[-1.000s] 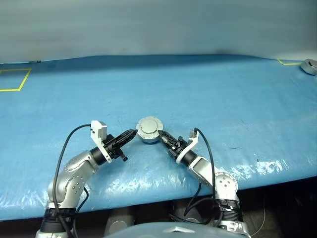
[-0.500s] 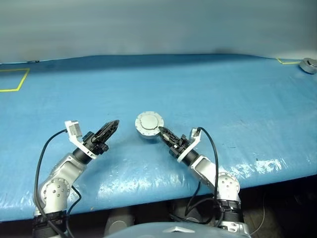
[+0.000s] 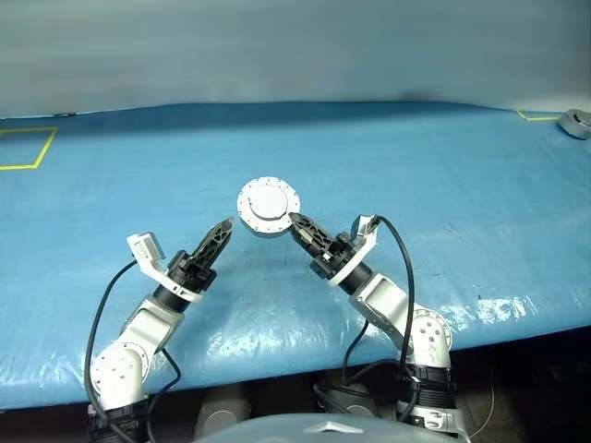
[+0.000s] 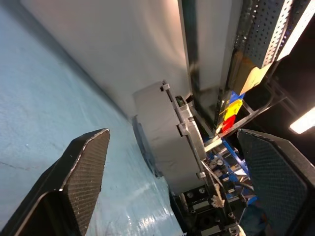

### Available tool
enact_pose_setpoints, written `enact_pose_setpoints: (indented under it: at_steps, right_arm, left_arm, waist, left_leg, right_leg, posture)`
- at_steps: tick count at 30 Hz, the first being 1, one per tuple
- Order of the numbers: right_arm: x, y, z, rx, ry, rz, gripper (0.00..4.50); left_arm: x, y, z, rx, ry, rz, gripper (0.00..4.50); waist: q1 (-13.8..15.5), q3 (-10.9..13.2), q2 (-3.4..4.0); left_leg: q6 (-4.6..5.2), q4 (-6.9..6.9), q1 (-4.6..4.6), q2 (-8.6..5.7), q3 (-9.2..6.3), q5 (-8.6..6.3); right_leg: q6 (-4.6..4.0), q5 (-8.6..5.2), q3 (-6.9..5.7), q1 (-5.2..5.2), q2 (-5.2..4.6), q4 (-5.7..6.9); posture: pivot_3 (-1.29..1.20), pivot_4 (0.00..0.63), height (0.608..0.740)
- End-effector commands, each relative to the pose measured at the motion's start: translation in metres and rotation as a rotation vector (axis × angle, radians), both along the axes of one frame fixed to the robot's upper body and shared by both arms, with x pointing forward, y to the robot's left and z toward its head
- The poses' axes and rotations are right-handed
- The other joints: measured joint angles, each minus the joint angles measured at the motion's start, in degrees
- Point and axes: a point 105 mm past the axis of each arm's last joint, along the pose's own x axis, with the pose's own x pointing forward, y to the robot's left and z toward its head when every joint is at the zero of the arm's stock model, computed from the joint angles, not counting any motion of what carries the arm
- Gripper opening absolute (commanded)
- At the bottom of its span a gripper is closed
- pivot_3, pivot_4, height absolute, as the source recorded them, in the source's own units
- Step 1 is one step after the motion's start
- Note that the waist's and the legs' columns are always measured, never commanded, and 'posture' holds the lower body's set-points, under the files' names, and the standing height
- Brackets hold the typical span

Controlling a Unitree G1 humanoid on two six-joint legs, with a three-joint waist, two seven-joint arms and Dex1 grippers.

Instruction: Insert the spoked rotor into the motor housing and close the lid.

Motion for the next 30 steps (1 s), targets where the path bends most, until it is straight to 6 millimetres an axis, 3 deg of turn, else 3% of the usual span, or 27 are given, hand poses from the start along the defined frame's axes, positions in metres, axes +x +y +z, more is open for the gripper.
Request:
enact_pose_setpoints:
  at_steps: [1, 4, 8, 14, 18, 28, 30]
  right_arm:
    - [-0.007, 0.003, 0.031, 0.058, -0.115, 0.035, 1.25]
    - [-0.008, 0.003, 0.032, 0.047, -0.121, 0.044, 1.25]
    - [-0.009, 0.003, 0.032, 0.035, -0.122, 0.052, 1.25]
    - [-0.01, 0.005, 0.029, 0.016, -0.108, 0.064, 1.25]
    - [-0.01, 0.005, 0.027, 0.009, -0.098, 0.064, 1.25]
    - [-0.01, 0.004, 0.025, -0.01, -0.086, 0.063, 1.25]
    - [-0.01, 0.004, 0.024, -0.012, -0.084, 0.062, 1.25]
  left_arm:
    - [0.002, -0.008, -0.002, -0.035, 0.017, -0.016, 4.48]
    - [0.008, -0.01, -0.009, -0.065, 0.048, -0.004, 4.48]
    - [0.013, -0.017, -0.004, -0.115, 0.013, -0.014, 4.48]
    - [0.019, -0.047, -0.003, -0.195, 0.018, -0.076, 4.48]
    - [0.021, -0.057, -0.001, -0.207, 0.021, -0.105, 4.48]
    - [0.031, -0.051, 0.001, -0.217, 0.039, -0.052, 4.48]
    - [0.036, -0.049, -0.004, -0.208, 0.063, -0.023, 4.11]
  waist:
    - [0.0, 0.0, 0.0]
    - [0.1, 0.0, 0.0]
    - [0.1, 0.0, -0.01]
    - [0.1, 0.0, -0.03]
    - [0.1, 0.0, -0.03]
    - [0.1, 0.0, -0.04]
    - [0.1, 0.0, -0.04]
  left_leg:
    - [0.0, 0.02, 0.0, -0.01, 0.0, 0.0]
    - [0.0, 0.05, 0.02, -0.02, 0.01, 0.0]
    - [0.0, 0.08, 0.01, -0.04, -0.01, 0.0]
    - [0.0, 0.12, 0.01, -0.08, -0.01, 0.0]
    - [0.0, 0.13, 0.01, -0.08, -0.03, 0.0]
    - [0.0, 0.2, 0.03, -0.08, -0.07, 0.01]
    - [0.0, 0.2, 0.02, -0.08, -0.06, 0.01]
  right_leg:
    - [0.0, 0.0, 0.01, 0.0, 0.0, 0.01]
    - [0.0, 0.0, 0.03, 0.0, 0.0, 0.06]
    - [0.0, -0.01, 0.03, -0.01, 0.02, 0.11]
    - [0.0, 0.0, 0.07, 0.01, 0.01, 0.15]
    - [0.01, -0.01, 0.07, -0.01, 0.02, 0.17]
    - [-0.01, -0.02, 0.08, -0.01, 0.05, 0.31]
    - [-0.01, -0.02, 0.08, -0.01, 0.04, 0.31]
  posture:
    - [0.0, 0.15, 0.74]
    - [0.0, 0.15, 0.74]
    - [0.0, 0.15, 0.74]
    - [0.0, 0.15, 0.74]
    - [0.0, 0.15, 0.74]
    - [0.0, 0.15, 0.74]
    - [0.0, 0.15, 0.74]
